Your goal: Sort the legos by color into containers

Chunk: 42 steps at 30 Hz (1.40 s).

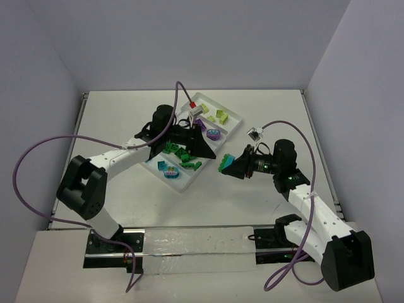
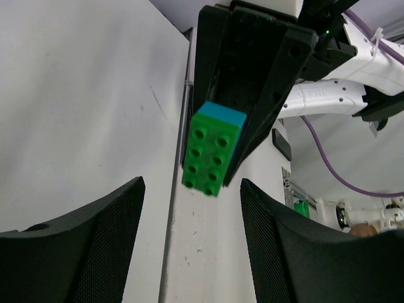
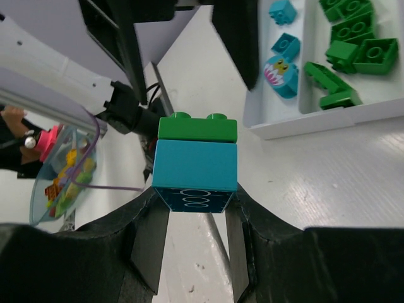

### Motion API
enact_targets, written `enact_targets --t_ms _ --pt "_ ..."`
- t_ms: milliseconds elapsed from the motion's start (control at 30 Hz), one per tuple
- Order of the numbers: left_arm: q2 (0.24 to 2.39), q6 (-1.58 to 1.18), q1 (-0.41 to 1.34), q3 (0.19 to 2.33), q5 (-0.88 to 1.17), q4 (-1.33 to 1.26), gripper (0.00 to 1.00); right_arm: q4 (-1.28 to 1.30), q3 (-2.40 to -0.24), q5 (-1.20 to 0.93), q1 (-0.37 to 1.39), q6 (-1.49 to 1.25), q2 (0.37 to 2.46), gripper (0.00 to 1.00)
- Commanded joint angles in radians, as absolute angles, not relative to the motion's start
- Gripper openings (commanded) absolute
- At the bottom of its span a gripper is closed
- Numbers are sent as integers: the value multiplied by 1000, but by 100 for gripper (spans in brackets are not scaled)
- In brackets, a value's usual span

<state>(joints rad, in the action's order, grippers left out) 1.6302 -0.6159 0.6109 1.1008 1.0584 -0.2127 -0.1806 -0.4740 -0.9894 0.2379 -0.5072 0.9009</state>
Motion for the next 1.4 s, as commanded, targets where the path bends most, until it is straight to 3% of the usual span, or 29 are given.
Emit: enact_targets --t_ms 0,800,1200,1367 --pt "1684 -563 655 1184 1109 -206 68 -229 -543 -1028 278 -492 896 0" --pt "1693 -692 696 1134 1196 -403 58 -209 -565 -1000 311 -475 933 0" --pt "1706 -695 707 1135 1198 -405 37 -204 -564 -994 311 -471 934 0" --pt "1704 -696 709 1138 1200 -406 8 -201 -558 -987 313 -466 933 0"
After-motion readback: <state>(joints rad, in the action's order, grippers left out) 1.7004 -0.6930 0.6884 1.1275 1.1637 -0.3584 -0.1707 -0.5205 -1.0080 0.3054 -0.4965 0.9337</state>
